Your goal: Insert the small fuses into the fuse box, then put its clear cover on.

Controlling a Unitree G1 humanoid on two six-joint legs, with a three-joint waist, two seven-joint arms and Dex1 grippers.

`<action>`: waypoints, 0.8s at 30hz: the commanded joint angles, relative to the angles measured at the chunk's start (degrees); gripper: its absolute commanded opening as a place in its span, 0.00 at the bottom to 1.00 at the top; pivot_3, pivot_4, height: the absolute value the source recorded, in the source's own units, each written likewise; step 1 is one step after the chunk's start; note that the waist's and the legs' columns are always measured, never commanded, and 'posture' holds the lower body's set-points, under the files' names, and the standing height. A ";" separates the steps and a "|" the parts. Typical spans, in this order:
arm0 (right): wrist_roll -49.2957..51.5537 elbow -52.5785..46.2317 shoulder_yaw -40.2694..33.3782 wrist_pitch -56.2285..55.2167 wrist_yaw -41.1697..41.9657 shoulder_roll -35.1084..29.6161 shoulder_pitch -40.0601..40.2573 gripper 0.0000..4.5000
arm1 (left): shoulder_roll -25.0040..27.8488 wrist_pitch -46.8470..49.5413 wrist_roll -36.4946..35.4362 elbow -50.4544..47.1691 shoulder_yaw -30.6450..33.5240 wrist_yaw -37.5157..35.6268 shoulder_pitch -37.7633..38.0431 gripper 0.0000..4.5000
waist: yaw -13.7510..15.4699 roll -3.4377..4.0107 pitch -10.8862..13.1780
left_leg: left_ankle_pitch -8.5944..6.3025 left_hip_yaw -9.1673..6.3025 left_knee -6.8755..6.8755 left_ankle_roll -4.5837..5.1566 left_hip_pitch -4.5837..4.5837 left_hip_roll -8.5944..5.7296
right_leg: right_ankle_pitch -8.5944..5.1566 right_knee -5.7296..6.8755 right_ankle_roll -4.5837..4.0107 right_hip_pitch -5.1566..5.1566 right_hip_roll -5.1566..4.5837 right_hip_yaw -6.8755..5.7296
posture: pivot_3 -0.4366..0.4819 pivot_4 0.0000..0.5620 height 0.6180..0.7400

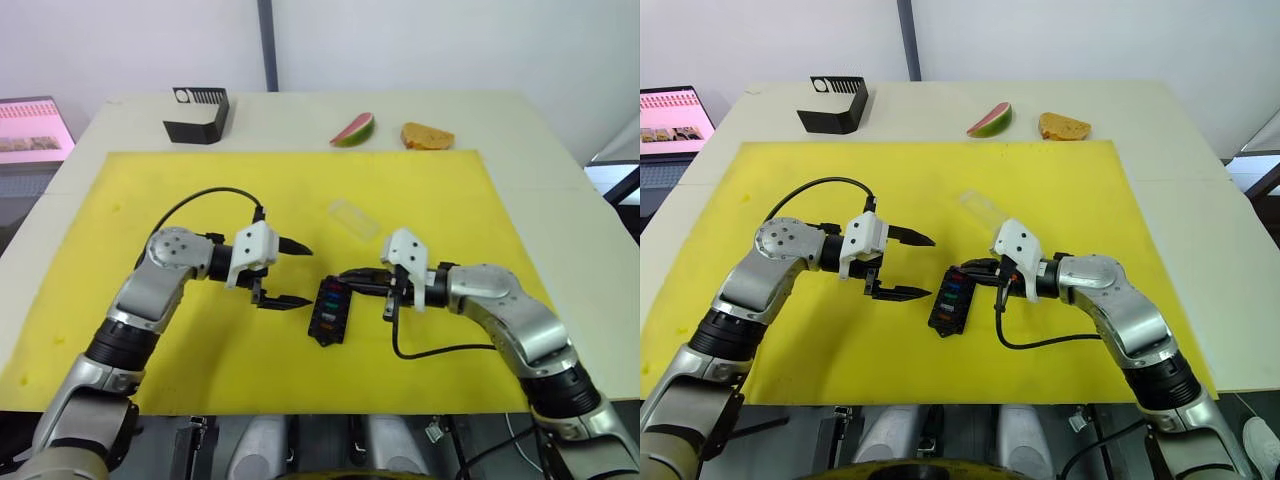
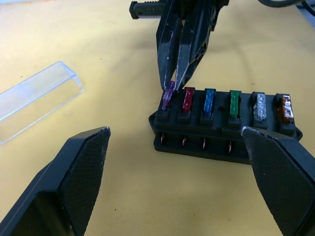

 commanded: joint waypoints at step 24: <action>-0.63 -5.84 3.84 14.15 -4.14 -2.55 -7.14 0.00 | -0.05 -1.71 -0.28 -1.27 0.74 1.22 0.63 1.00 | 0.04 0.00 0.00 | -0.01 -0.01 0.01 0.01 0.00 0.00 | 0.00 -0.01 0.00 0.01 -0.03 0.00 | 0.48 0.27 1.00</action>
